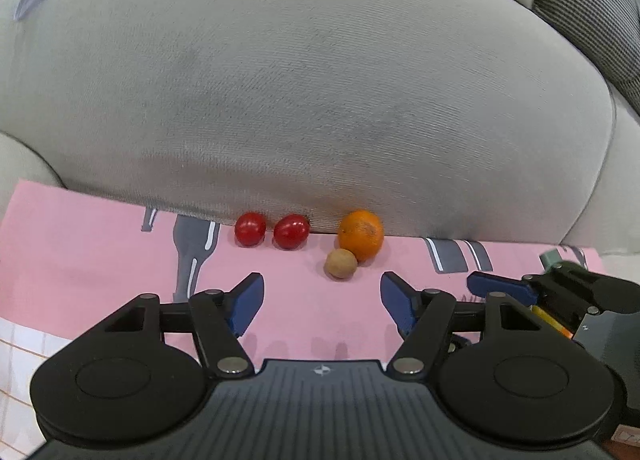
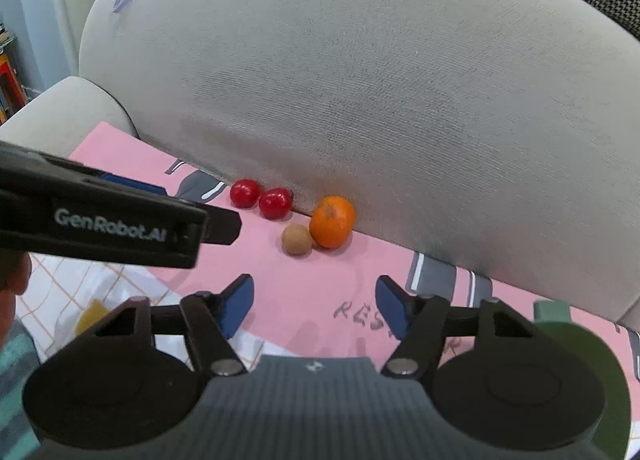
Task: Organize fruits
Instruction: 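Move both open tools back toward the tomatoes and last mandarin, then grasp a red cherry tomato with the left tool while the right tool grasps the last mandarin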
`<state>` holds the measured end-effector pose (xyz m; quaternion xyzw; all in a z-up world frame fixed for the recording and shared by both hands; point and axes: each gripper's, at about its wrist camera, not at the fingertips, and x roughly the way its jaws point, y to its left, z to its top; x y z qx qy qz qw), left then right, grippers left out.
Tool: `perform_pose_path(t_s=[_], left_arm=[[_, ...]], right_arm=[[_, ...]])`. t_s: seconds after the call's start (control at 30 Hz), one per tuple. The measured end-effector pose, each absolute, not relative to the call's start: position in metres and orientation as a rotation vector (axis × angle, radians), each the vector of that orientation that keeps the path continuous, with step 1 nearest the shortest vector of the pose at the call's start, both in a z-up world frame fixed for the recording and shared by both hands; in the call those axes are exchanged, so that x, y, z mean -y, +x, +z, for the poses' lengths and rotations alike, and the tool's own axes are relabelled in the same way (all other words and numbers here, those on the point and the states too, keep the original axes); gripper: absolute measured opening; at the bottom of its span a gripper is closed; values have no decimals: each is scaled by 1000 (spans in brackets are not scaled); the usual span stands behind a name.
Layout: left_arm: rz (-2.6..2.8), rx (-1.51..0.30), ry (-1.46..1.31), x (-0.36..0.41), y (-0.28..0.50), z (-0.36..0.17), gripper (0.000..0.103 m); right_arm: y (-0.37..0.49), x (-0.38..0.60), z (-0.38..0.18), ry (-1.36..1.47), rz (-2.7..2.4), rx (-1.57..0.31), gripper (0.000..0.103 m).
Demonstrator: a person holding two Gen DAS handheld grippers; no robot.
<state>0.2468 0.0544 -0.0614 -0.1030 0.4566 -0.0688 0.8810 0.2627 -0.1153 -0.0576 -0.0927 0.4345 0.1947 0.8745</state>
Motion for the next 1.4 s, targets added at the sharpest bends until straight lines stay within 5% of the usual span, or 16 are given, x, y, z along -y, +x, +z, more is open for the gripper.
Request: perform_pose_path(t_s=[0.43, 0.73, 1.4], left_arm=[[-104, -977, -294, -78, 277, -95, 59], [-32, -981, -238, -93, 305, -117, 46], [-132, -954, 23, -71, 330, -148, 45]], right_arm=[[303, 116, -81, -93, 373, -951, 38], [333, 106, -91, -3, 352, -960, 37], [367, 103, -130, 116, 314, -1034, 38]])
